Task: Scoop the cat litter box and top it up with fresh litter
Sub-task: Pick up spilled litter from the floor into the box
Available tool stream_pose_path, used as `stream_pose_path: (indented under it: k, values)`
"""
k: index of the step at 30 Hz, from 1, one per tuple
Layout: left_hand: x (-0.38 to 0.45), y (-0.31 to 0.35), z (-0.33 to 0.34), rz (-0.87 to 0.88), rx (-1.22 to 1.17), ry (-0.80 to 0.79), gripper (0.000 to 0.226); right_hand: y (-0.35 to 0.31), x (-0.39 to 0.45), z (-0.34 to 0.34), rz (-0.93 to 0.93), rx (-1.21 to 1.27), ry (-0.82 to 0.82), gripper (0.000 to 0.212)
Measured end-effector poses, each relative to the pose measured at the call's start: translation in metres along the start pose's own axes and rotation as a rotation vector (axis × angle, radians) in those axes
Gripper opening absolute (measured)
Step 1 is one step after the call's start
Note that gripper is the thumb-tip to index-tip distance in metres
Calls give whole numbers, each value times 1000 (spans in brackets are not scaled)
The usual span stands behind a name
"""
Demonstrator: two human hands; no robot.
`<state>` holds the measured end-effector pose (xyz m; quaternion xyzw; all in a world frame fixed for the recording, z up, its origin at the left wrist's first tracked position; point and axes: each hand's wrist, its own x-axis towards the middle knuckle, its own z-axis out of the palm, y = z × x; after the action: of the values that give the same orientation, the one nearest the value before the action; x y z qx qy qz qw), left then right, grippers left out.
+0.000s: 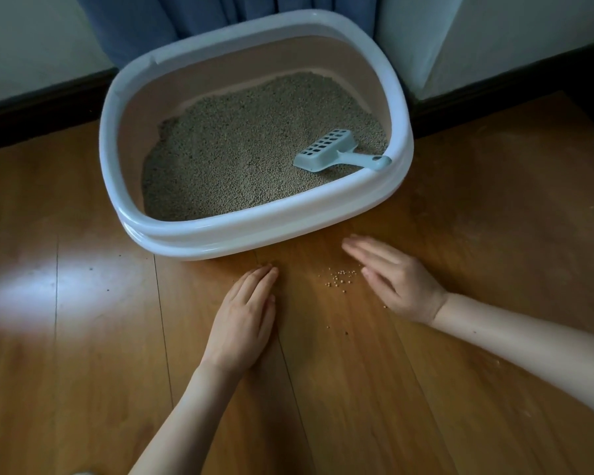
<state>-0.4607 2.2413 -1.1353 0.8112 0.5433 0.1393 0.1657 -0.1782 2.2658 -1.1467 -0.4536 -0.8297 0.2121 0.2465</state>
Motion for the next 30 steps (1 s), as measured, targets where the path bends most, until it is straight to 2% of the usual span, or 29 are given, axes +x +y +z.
stream_pose_path:
  k: [3,8,11,15,20,24,30]
  values:
    - [0,0,0,1,-12,6,43,-2,-16,9,189,-87,46,47]
    - [-5,2,0,1,-17,2,41,-15,3,34,203,-99,-30,50]
    - [-9,5,1,2,-15,6,41,-25,24,43,102,-38,-93,48]
    - [-16,7,1,-22,-21,25,41,-27,46,47,-139,9,-222,44]
    - [-29,4,2,-48,-25,55,40,-29,88,54,-375,-164,-369,49]
    - [-33,2,5,-66,-32,68,40,-28,91,52,-422,-225,-448,54]
    - [-27,6,11,-49,-55,67,40,-14,28,18,-460,-253,-449,45]
